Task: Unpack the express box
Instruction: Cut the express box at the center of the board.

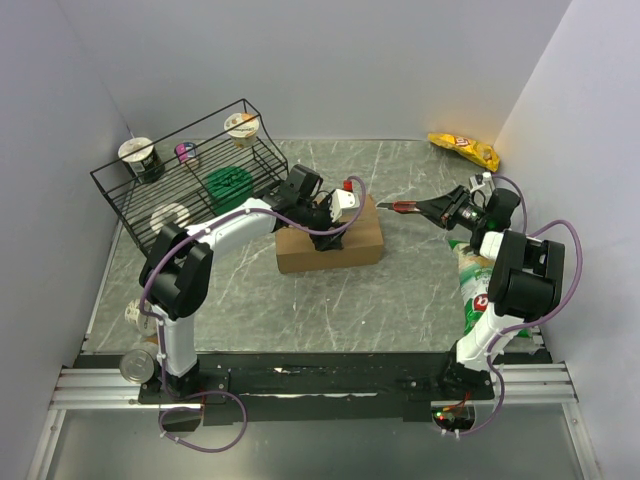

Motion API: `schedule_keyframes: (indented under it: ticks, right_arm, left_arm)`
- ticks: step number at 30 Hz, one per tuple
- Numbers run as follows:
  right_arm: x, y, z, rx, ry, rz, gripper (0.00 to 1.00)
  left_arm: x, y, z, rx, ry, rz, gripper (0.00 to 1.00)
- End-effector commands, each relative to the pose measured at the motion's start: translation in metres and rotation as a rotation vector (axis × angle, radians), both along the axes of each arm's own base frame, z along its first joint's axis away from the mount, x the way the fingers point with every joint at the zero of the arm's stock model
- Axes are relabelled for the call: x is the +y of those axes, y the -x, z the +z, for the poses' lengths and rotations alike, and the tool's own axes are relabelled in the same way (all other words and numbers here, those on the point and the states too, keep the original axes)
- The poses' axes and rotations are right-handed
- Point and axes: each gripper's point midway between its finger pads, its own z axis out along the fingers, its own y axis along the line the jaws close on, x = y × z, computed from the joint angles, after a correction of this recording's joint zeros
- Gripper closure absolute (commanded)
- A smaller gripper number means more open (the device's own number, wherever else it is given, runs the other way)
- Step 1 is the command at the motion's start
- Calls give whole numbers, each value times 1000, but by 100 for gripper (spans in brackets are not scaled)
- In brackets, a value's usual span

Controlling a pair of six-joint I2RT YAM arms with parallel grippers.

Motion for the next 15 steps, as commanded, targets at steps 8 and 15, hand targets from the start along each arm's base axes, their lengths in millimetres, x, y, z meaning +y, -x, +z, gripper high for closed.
schedule_keyframes:
  ticks: [8,15]
  right_arm:
    - [10,13,8,-35,6,79,100]
    - [13,25,-1,-4,25,89,100]
  left_arm:
    - [2,-6,-8,24,-25,39,31]
    - [2,-12,-11,33,-33,82,36]
